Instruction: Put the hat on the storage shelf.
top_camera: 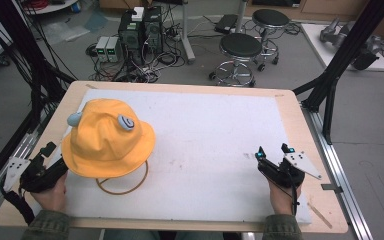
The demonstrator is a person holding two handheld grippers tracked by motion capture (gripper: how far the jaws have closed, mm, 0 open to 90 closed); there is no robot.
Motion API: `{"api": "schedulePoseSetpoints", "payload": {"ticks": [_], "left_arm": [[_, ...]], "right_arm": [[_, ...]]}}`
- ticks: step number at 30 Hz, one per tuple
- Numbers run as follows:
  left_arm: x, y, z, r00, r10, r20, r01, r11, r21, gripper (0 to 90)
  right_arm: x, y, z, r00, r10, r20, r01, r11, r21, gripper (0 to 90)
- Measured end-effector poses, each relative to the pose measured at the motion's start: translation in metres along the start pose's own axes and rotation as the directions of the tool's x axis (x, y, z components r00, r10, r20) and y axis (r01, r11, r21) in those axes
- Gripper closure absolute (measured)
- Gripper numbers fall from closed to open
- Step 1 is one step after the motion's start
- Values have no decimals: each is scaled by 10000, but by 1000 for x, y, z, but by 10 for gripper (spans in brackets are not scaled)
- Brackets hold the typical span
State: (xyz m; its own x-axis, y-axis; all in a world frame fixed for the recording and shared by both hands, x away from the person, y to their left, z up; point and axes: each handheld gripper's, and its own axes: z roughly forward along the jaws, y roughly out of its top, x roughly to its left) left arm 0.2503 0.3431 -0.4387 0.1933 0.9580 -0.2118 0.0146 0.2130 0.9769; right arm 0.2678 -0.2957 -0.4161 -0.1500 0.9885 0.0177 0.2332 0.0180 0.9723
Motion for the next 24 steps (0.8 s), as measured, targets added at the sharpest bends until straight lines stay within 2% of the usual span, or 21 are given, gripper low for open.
{"api": "schedulePoseSetpoints", "payload": {"ticks": [4,9,10,14,21,24], "left_arm": [[-2,-1,-1,10000,-37,52,37,10000,50,311],[-5,-1,-1,9999,111,86,-112,9999,98,311],[-5,-1,-1,9999,142,90,-143,9999,92,311],[-6,-1,1,9996,267,81,-268,9996,123,311],[-6,-1,0,9997,169,187,-172,9998,122,311],[-6,-1,0,9997,154,192,-156,9998,113,311]], "right_arm": [[-2,0,-1,10000,88,7,-88,10000,-33,192],[-3,0,-4,9998,173,-43,-173,9998,-10,181],[-4,-1,-6,9990,424,-126,-424,9991,-4,176],[-4,-3,-8,9983,552,-167,-553,9984,-70,175],[-5,-5,-12,9961,867,-152,-864,9961,155,149],[-5,-6,-12,9965,824,-142,-820,9963,241,132]]}}
